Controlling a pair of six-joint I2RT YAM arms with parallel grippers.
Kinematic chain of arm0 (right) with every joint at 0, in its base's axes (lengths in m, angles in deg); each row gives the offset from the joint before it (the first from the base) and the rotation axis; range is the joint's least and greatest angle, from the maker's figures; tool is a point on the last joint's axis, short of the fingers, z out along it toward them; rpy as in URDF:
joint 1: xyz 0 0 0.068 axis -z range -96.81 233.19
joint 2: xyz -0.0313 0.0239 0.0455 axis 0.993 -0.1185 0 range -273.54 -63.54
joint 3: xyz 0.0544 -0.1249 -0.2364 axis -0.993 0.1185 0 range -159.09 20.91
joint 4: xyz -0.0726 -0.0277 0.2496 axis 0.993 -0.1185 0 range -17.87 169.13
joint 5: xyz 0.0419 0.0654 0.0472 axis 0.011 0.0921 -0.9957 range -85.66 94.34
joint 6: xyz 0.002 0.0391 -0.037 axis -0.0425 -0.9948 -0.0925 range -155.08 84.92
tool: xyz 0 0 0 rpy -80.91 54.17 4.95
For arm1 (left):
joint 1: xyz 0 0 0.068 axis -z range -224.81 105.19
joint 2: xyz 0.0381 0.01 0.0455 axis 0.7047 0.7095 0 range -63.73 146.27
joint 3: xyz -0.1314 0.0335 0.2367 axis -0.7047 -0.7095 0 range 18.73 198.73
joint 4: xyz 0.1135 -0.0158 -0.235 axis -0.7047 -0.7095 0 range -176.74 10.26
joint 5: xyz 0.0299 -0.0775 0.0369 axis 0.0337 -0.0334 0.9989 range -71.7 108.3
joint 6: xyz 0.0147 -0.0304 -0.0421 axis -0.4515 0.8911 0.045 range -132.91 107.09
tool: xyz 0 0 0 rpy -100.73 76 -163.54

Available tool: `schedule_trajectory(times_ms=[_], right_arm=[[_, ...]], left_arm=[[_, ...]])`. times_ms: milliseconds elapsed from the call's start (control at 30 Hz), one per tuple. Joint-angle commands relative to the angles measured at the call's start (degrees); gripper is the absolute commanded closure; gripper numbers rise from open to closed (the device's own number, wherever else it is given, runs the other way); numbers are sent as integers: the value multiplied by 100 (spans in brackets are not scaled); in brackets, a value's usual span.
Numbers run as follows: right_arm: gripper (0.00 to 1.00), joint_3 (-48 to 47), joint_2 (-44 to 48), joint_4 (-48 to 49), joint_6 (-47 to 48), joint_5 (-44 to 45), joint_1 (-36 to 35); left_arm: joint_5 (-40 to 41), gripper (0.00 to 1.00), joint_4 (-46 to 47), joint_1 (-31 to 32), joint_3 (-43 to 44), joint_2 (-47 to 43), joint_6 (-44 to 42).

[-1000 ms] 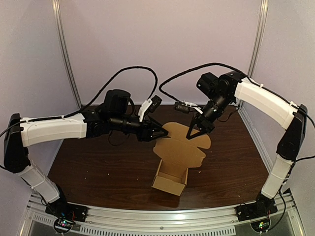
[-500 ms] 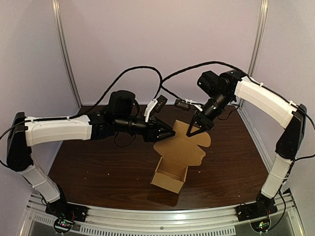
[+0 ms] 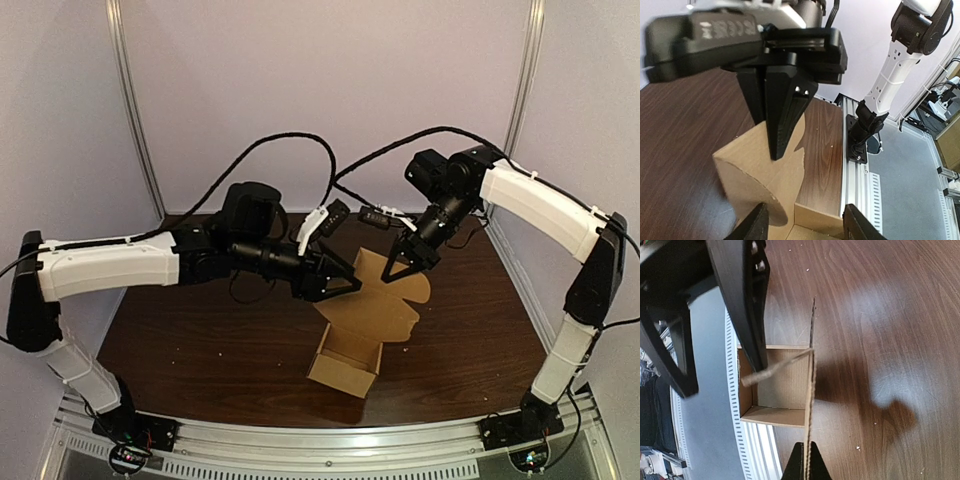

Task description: Fold the paper box

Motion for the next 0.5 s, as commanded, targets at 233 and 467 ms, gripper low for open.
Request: schedule_trajectory(times_ms=[233, 467], right_arm=[[100, 649, 868, -224, 1165, -610, -137], [100, 612, 938, -156, 1048, -437, -270]], left_arm=[[1802, 29, -2215, -366, 36, -1581, -1061], [738, 34, -1733, -456, 447, -633, -914]])
